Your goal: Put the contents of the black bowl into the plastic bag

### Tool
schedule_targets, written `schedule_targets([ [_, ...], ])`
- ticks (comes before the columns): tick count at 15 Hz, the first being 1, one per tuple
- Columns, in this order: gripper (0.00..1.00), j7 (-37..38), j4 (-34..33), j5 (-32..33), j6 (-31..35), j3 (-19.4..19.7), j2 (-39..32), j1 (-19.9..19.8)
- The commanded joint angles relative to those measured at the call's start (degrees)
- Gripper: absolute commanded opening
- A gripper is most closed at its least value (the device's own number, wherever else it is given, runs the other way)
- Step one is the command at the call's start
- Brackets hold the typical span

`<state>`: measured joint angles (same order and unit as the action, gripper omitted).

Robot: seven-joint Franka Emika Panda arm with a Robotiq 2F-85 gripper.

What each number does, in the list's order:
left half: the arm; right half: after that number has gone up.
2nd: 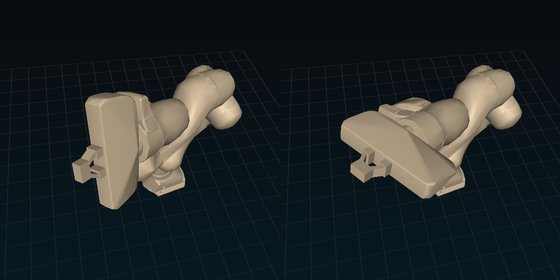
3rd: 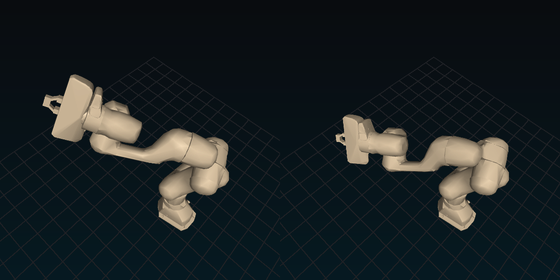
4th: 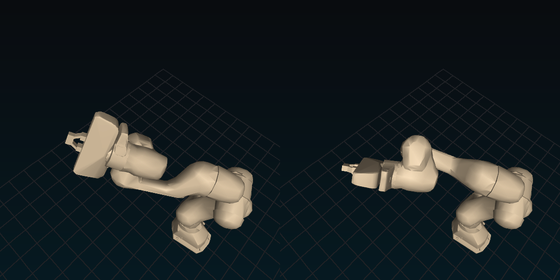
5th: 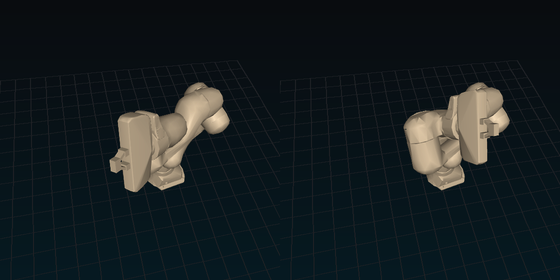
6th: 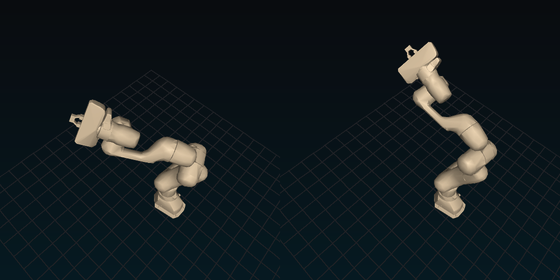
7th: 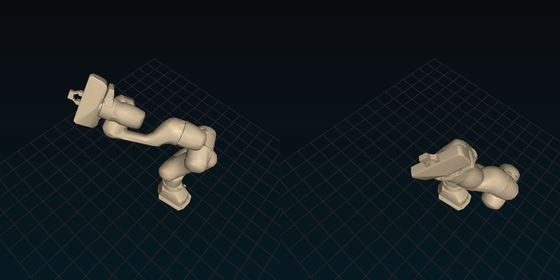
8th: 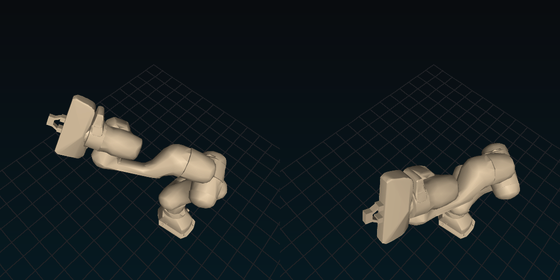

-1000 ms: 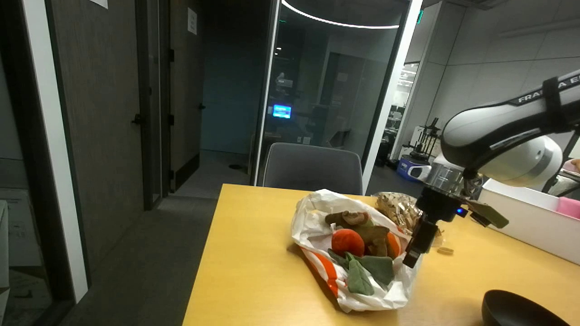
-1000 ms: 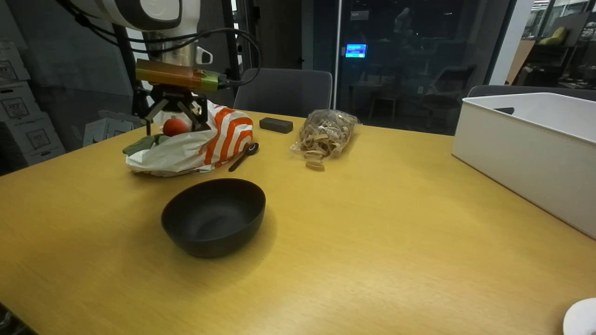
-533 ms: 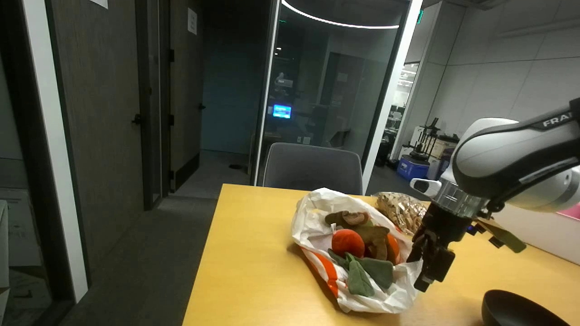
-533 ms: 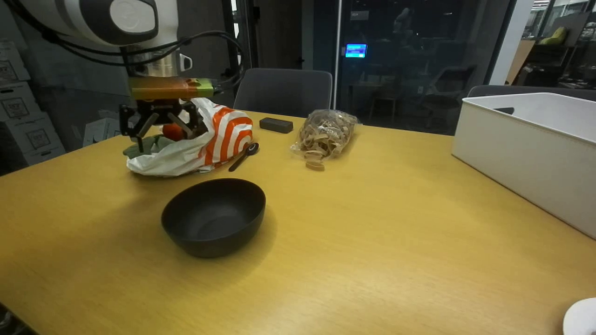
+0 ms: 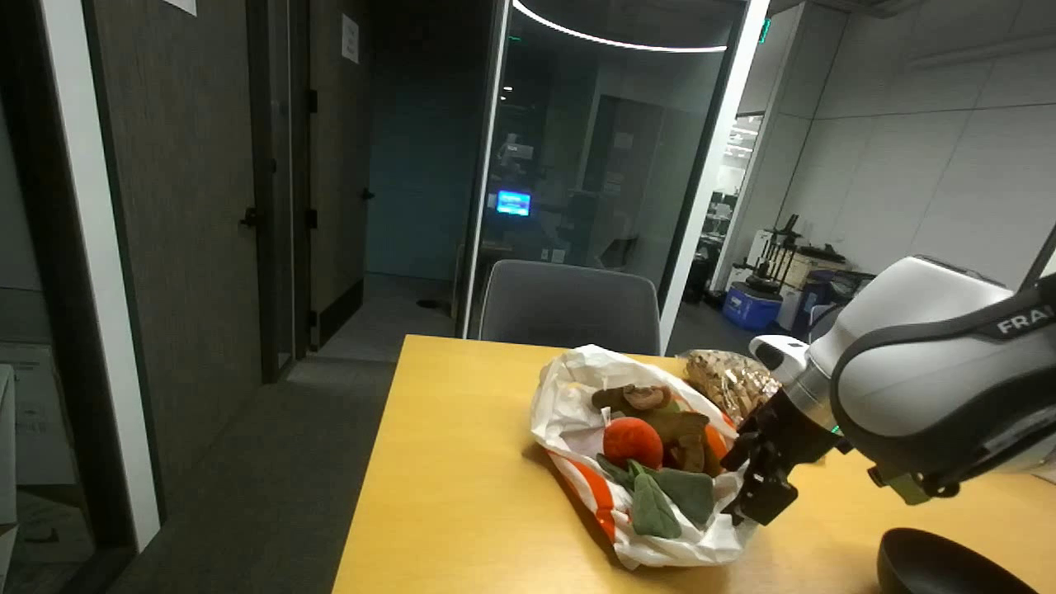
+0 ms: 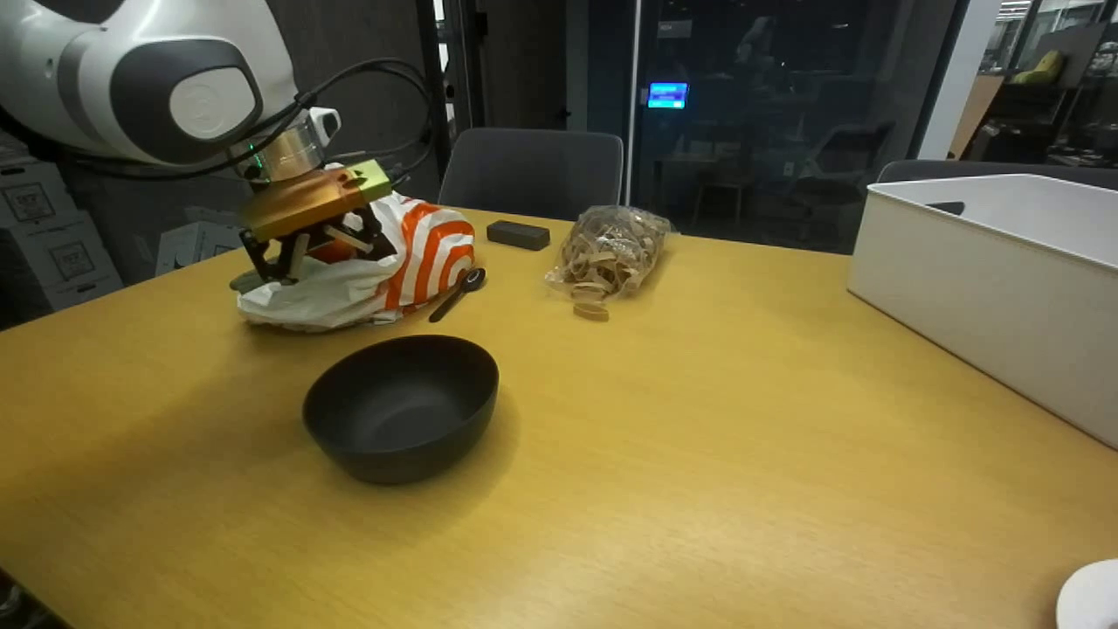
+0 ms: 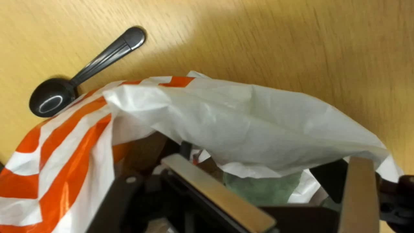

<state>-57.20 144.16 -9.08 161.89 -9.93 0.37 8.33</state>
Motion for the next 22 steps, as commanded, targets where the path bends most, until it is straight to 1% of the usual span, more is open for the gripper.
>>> schedule_targets([
  [1,0.60,4.21,1.43,4.77,2.59,0.83,0.98,-0.07],
  [3,0.45,6.26,1.44,7.50,2.25,1.29,1.21,-0.32],
  [5,0.31,9.39,1.34,11.63,1.51,1.89,1.42,-0.67],
  [7,0.16,12.25,0.87,14.70,-0.69,2.30,1.68,-0.88],
  [8,0.07,13.70,0.68,16.14,-1.64,2.50,1.69,-1.01],
  [9,0.05,14.72,0.44,16.81,-2.39,2.58,1.67,-1.01],
  [11,0.00,14.70,-0.13,15.89,-5.97,2.55,1.94,-0.80],
  [13,0.00,11.71,-1.14,11.46,-11.54,2.41,2.40,-0.37],
  [16,0.00,3.76,-4.75,0.31,-25.83,2.85,2.58,0.05],
  [18,0.00,-0.44,-7.83,-4.63,-35.19,3.51,2.71,-0.48],
  [22,0.00,-7.45,-11.66,-13.29,-44.86,5.17,3.58,-1.47],
])
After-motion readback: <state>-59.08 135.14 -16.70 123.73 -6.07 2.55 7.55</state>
